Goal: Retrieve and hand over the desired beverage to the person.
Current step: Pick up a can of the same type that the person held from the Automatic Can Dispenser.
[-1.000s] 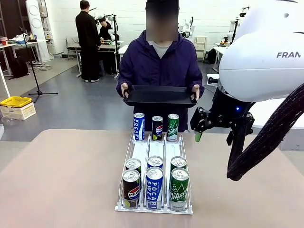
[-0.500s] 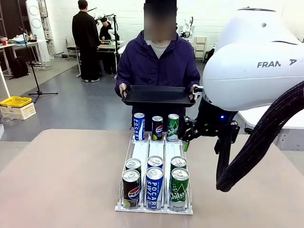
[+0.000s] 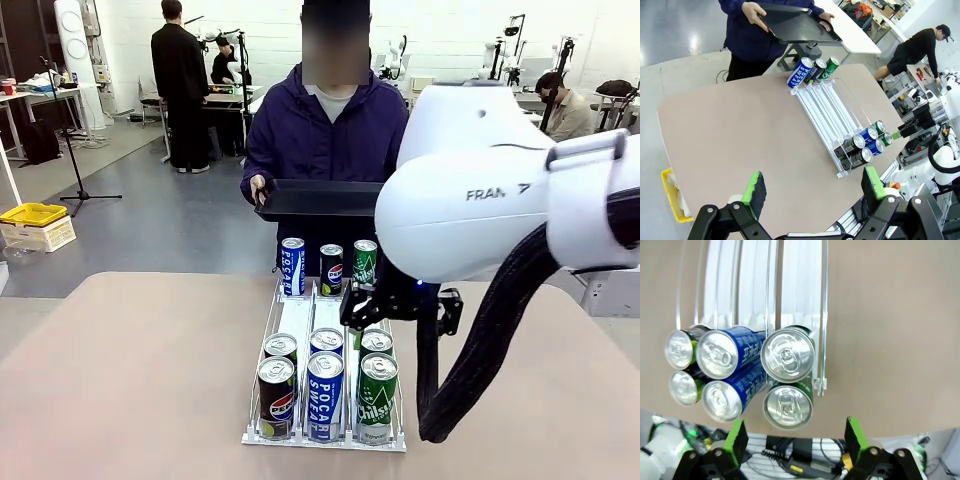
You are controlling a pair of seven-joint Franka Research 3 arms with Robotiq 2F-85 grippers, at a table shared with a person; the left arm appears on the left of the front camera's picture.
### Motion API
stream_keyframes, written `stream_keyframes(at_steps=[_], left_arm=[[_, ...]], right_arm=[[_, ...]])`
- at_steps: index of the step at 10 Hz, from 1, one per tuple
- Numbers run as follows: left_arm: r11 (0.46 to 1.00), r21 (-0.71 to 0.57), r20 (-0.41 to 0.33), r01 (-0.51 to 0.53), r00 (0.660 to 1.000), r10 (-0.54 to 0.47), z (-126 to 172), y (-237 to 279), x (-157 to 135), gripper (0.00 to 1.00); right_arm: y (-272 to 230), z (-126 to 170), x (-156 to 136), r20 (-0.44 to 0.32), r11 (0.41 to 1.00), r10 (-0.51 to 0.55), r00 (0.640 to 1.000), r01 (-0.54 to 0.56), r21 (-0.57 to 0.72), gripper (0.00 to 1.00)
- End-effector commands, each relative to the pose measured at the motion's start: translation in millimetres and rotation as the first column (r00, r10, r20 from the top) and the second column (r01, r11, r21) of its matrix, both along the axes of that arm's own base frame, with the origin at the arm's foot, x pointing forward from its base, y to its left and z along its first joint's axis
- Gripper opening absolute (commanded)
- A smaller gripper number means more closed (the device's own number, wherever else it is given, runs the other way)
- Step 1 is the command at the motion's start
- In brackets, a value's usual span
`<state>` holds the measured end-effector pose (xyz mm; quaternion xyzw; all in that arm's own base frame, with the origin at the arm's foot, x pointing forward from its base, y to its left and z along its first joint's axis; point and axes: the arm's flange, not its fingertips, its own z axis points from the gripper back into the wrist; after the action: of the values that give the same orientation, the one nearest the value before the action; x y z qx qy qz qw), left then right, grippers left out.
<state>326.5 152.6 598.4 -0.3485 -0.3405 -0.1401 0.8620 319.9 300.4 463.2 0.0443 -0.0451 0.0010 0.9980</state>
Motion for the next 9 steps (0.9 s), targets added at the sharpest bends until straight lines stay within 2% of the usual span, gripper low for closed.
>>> stream_keyframes(at_steps=[1,9], left_arm=[[1.000,-0.002,0.023,0.010,1.000,-0.010,-0.1,1.2,1.2,1.00],[1.000,-0.002,0.023,0.010,1.000,-0.010,-0.1,1.2,1.2,1.00]], right_arm=[[9.3,-11.6,11.0,-0.004,1.000,-0.028,1.000,0.028,-0.009,1.00],[18.2,-38.8,10.6,-0.085,0.998,-0.025,0.996,0.021,-0.054,1.00]])
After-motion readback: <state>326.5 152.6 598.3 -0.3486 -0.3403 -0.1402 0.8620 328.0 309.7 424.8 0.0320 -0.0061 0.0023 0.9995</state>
